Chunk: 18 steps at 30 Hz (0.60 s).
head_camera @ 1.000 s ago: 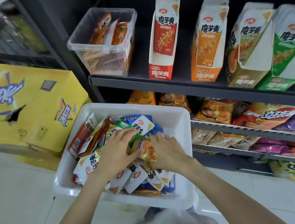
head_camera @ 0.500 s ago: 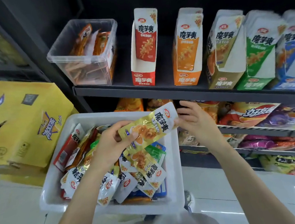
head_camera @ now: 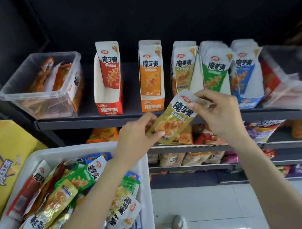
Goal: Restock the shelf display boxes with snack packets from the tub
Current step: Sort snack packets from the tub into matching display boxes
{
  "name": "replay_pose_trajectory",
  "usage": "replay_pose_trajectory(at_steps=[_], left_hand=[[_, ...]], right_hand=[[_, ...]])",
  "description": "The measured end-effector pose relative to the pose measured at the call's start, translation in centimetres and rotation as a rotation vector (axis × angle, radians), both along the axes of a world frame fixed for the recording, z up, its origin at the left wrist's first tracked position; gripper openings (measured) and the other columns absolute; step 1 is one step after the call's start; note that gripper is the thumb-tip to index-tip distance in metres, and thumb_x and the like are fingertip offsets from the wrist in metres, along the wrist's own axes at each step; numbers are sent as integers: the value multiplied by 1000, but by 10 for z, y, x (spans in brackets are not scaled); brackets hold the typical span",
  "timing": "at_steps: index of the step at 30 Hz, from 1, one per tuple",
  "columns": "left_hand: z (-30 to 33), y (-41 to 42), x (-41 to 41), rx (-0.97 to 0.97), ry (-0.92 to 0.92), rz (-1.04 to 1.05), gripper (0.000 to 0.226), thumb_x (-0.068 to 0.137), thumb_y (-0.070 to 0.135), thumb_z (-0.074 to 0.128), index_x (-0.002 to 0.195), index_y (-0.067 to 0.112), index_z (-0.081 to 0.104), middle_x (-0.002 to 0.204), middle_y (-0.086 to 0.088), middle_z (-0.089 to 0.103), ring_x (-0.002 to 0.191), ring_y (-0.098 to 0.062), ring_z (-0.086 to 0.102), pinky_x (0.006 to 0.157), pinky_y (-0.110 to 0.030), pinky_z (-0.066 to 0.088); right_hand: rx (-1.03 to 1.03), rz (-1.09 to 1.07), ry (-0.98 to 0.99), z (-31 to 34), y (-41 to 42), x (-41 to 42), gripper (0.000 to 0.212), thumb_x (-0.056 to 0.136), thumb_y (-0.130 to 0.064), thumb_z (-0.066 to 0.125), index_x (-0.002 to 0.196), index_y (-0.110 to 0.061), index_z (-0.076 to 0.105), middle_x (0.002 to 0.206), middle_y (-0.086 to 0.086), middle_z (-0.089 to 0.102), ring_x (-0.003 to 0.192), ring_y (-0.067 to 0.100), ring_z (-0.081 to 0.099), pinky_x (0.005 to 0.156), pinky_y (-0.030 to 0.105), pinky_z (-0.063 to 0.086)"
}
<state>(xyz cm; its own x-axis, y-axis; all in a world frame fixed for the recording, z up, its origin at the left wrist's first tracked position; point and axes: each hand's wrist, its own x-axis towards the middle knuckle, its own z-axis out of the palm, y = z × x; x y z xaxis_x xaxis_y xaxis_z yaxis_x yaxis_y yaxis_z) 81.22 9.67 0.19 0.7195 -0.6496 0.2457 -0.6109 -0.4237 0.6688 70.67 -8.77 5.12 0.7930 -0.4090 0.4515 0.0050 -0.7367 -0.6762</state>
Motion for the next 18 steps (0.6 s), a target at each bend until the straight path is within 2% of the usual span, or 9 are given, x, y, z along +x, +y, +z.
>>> replay_pose_trajectory(at_steps=[2,3,5,7,9,12,15,17,18], left_hand=[[14,-35,4,-87,-59,-22,31,79,43,69,105,28,59,93,12,70,83,-13,67,73,-38,55],[20,-51,7,-137,-84,-17,35,80,40,69,112,30,58,101,13,69,90,-11,66,79,-35,54],[29,-80,17,-192,-127,4,47,83,35,69,127,29,52,117,15,63,105,-3,58,89,-18,45],[29,-100,31,-146,-202,14,52,84,36,68,132,28,48,124,12,58,114,-5,51,91,-19,39],[19,-112,43,-32,-332,-18,47,83,41,67,125,25,54,123,6,59,116,-16,50,95,-31,41],[0,-115,47,85,-459,-63,32,79,41,72,103,22,66,118,1,60,113,-24,51,94,-42,42],[-10,-114,46,111,-497,-50,17,75,32,77,86,20,69,115,-1,61,111,-27,51,92,-43,43],[-10,-113,47,93,-495,-38,11,75,26,77,81,20,70,114,-1,62,110,-26,52,90,-44,47],[-10,-113,47,84,-498,-33,10,76,24,77,80,20,70,113,0,62,109,-26,52,89,-44,48]], right_hand=[[-37,-67,-54,17,-29,-4,16,87,-21,68,99,-9,68,81,-13,61,72,-5,56,60,8,41],[-29,-98,-74,25,-45,-5,15,89,-24,66,99,-13,66,79,-11,61,69,-4,58,59,13,46],[-4,-161,-121,40,-75,-5,8,91,-28,63,95,-21,61,79,-5,63,68,4,60,61,36,54],[-15,-210,-195,53,-100,-1,6,91,-29,62,93,-25,58,76,-18,61,71,3,61,65,36,55],[-33,-234,-246,64,-113,7,5,91,-27,62,91,-26,58,70,-25,58,68,-1,60,63,20,49],[-118,-231,-238,68,-119,30,8,91,-26,62,91,-18,62,71,-21,57,63,-3,56,57,9,40],[-268,-189,-146,61,-119,63,14,90,-25,62,95,-12,65,74,-6,63,62,7,56,56,14,42],[-403,-158,-11,55,-116,86,15,91,-26,60,99,-14,64,76,3,67,70,24,62,63,33,48],[-471,-163,75,51,-115,96,16,91,-27,59,102,-16,64,80,6,67,76,28,63,63,35,46]])
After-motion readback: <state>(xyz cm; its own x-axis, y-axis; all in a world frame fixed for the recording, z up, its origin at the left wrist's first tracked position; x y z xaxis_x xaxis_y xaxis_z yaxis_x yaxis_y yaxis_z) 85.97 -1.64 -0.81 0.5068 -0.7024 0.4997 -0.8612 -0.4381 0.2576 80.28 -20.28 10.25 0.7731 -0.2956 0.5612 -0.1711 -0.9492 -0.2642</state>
